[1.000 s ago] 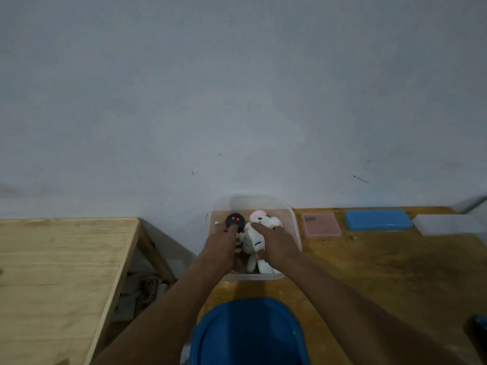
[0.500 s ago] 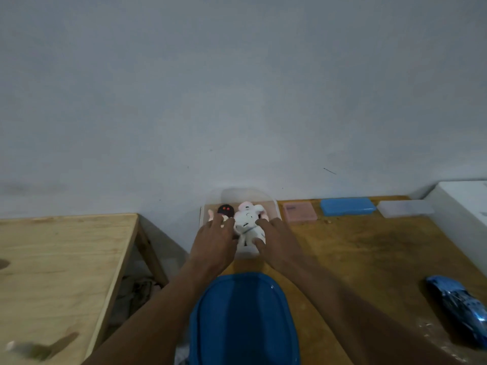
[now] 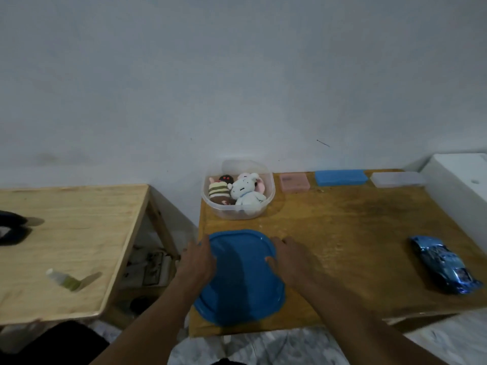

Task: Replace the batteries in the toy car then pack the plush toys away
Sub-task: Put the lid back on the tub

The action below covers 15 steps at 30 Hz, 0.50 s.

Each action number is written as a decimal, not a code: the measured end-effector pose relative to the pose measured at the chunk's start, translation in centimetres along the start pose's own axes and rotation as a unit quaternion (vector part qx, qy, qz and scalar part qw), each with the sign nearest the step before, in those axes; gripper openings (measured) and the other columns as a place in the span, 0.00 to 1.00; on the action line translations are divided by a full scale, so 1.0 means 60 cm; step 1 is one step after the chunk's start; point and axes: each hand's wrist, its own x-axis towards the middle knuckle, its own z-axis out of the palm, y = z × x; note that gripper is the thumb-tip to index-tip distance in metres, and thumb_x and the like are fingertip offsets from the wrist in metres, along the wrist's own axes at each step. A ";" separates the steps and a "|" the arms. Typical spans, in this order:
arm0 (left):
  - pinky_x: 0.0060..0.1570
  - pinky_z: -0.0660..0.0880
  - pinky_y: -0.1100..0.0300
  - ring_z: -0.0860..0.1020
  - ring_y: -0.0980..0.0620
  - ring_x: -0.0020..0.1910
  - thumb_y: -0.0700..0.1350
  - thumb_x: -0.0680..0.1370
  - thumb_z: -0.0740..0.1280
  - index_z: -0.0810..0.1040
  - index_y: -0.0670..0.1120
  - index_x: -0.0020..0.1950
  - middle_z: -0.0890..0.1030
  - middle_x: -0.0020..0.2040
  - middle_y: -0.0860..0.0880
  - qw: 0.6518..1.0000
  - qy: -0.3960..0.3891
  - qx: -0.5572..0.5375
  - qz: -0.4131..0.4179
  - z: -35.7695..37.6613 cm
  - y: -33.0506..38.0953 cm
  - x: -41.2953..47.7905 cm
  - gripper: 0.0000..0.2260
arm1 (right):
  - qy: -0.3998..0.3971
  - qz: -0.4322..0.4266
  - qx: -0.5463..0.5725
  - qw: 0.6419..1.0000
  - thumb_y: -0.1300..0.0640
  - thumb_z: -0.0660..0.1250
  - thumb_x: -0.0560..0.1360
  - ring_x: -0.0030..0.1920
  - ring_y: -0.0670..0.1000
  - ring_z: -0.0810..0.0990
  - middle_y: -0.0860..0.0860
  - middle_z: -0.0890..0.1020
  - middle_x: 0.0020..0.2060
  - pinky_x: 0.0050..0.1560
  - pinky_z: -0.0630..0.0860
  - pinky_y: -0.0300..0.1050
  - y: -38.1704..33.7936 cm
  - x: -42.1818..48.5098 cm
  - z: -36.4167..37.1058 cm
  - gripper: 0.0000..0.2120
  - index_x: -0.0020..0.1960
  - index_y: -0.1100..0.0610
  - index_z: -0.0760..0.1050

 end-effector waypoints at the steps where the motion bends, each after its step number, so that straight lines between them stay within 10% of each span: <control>1: 0.59 0.73 0.46 0.73 0.38 0.60 0.47 0.80 0.61 0.59 0.48 0.73 0.71 0.62 0.39 1.000 -0.010 0.016 0.002 0.004 -0.006 -0.002 0.22 | -0.012 0.021 0.011 1.000 0.44 0.59 0.78 0.51 0.55 0.77 0.55 0.75 0.57 0.53 0.76 0.50 0.005 -0.005 0.011 0.19 0.65 0.52 0.68; 7: 0.53 0.74 0.54 0.76 0.43 0.58 0.43 0.82 0.56 0.49 0.42 0.78 0.75 0.62 0.41 0.977 -0.066 0.195 0.057 0.014 -0.022 -0.002 0.26 | -0.052 0.083 0.019 0.995 0.49 0.61 0.78 0.50 0.54 0.80 0.55 0.80 0.54 0.50 0.79 0.50 -0.007 -0.017 0.051 0.18 0.64 0.55 0.69; 15: 0.52 0.74 0.53 0.75 0.40 0.56 0.37 0.79 0.59 0.42 0.50 0.78 0.66 0.65 0.35 0.994 -0.093 0.062 0.002 0.027 -0.054 -0.029 0.34 | -0.005 0.161 0.102 0.982 0.60 0.65 0.72 0.46 0.54 0.79 0.53 0.78 0.50 0.45 0.79 0.49 -0.028 -0.026 0.065 0.10 0.54 0.56 0.70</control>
